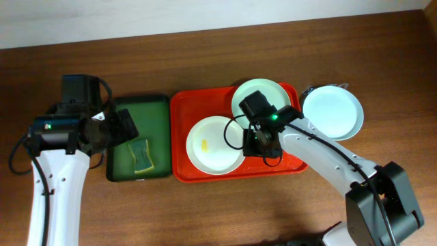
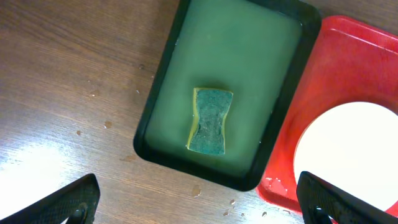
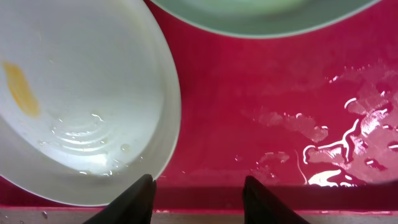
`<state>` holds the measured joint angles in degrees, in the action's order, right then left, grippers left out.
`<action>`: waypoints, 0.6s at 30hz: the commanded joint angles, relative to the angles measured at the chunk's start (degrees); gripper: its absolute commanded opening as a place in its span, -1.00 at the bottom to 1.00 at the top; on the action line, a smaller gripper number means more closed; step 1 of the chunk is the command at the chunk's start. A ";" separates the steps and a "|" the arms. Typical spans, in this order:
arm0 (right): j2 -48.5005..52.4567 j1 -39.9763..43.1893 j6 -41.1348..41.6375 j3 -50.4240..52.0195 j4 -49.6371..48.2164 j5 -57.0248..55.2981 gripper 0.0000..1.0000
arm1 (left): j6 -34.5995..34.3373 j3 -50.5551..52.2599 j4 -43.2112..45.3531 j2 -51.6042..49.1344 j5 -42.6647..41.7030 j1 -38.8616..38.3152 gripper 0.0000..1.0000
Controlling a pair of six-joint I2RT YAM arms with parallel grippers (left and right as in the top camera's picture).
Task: Clean dirty plates on tray and stack at the side
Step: 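Lower the left gripper into the green tray and grasp the sponge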
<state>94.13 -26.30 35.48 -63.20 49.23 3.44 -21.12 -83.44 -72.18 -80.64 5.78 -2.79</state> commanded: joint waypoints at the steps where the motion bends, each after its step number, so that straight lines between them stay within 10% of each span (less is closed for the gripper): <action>1: -0.09 -0.37 -0.33 0.44 -0.20 -0.90 -0.05 | -0.72 0.42 0.15 -1.18 -0.92 -1.53 0.98; 6: -0.09 -0.37 -0.33 0.44 -0.17 -0.90 -0.04 | -0.72 0.44 0.11 -2.89 -2.16 -1.73 0.31; 18: -0.09 -0.37 -0.33 0.44 -0.17 -0.90 -0.02 | -0.74 5.05 0.37 -8.15 -2.16 -1.73 0.43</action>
<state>94.13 -26.30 35.48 -63.20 49.21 3.42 -21.71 -80.01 -71.99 -87.68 4.23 -4.38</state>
